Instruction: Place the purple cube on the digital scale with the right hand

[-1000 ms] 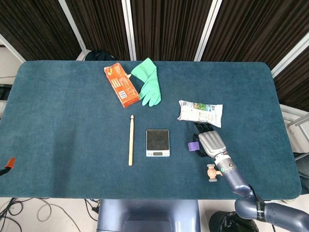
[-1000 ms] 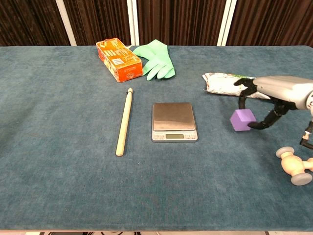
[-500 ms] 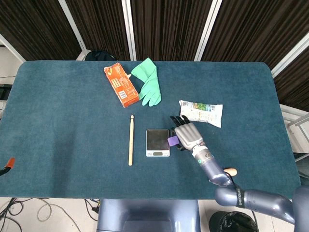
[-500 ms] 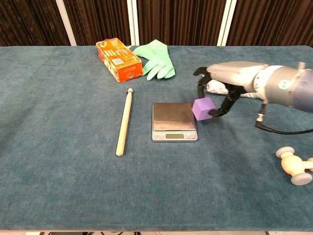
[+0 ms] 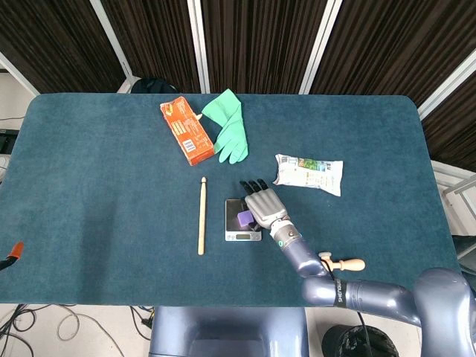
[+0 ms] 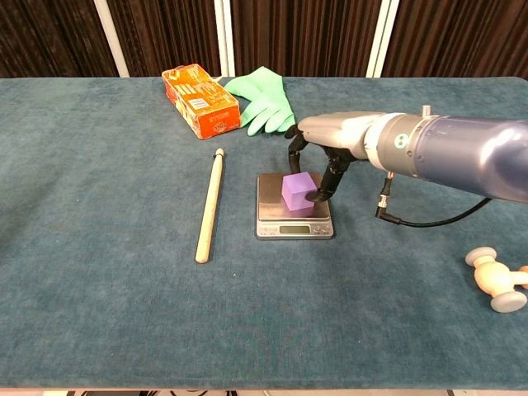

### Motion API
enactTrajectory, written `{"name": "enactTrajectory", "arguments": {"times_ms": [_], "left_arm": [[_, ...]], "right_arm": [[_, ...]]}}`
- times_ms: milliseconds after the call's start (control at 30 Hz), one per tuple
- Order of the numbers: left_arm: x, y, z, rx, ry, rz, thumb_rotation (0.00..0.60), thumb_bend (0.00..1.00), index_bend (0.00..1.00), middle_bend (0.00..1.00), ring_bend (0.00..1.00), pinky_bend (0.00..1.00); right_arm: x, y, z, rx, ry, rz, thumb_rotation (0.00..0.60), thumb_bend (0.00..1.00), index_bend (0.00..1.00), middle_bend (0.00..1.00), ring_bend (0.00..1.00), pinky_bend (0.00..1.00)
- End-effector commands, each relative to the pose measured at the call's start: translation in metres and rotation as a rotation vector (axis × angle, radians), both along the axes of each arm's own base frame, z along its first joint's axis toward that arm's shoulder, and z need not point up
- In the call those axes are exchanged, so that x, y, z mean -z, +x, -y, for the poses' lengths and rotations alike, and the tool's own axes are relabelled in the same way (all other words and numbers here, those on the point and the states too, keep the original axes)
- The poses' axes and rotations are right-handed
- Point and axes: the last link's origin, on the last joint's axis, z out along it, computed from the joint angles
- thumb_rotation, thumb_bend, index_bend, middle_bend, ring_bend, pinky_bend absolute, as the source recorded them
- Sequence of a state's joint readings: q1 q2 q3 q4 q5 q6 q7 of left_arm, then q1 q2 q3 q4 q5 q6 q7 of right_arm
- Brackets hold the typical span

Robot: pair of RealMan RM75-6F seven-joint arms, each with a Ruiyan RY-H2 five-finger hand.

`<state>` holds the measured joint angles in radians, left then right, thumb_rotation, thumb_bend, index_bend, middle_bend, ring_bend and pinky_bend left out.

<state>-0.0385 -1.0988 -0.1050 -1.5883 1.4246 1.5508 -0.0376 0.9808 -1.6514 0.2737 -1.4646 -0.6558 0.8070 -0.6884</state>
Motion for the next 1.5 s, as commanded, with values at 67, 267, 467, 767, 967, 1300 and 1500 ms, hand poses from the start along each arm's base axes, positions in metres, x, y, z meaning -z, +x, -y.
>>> {"name": "enactTrajectory", "arguments": {"times_ms": [67, 267, 467, 767, 967, 1300, 1500], "left_arm": [[0.000, 0.000, 0.000, 0.000, 0.000, 0.000, 0.600, 0.25, 0.02, 0.00, 0.00, 0.00], [0.000, 0.000, 0.000, 0.000, -0.001, 0.000, 0.600, 0.25, 0.02, 0.00, 0.00, 0.00], [0.000, 0.000, 0.000, -0.001, -0.001, -0.003, 0.600, 0.25, 0.02, 0.00, 0.00, 0.00], [-0.001, 0.000, 0.000, -0.002, -0.002, -0.002, 0.600, 0.25, 0.02, 0.00, 0.00, 0.00], [0.000, 0.000, 0.000, -0.004, 0.001, -0.001, 0.600, 0.25, 0.02, 0.00, 0.00, 0.00], [0.002, 0.002, 0.001, -0.006, -0.007, 0.002, 0.600, 0.25, 0.02, 0.00, 0.00, 0.00], [0.005, 0.001, 0.000, -0.013, -0.013, -0.006, 0.600, 0.25, 0.02, 0.00, 0.00, 0.00]], "right_arm": [[0.005, 0.008, 0.000, -0.001, 0.006, 0.003, 0.600, 0.40, 0.50, 0.00, 0.00, 0.00], [0.011, 0.013, 0.003, 0.008, 0.007, -0.006, 0.600, 0.40, 0.04, 0.00, 0.00, 0.00], [0.003, 0.016, 0.006, 0.025, -0.024, -0.004, 0.600, 0.36, 0.00, 0.00, 0.00, 0.00], [-0.044, -0.003, -0.003, 0.029, -0.089, -0.056, 0.600, 0.33, 0.00, 0.00, 0.00, 0.00], [-0.097, -0.035, -0.024, 0.061, -0.196, -0.018, 0.600, 0.32, 0.00, 0.00, 0.00, 0.00], [-0.162, -0.133, -0.084, 0.019, -0.375, 0.016, 0.600, 0.33, 0.00, 0.00, 0.00, 0.00], [-0.184, -0.181, -0.130, -0.020, -0.506, 0.021, 0.600, 0.32, 0.00, 0.00, 0.00, 0.00]]}}
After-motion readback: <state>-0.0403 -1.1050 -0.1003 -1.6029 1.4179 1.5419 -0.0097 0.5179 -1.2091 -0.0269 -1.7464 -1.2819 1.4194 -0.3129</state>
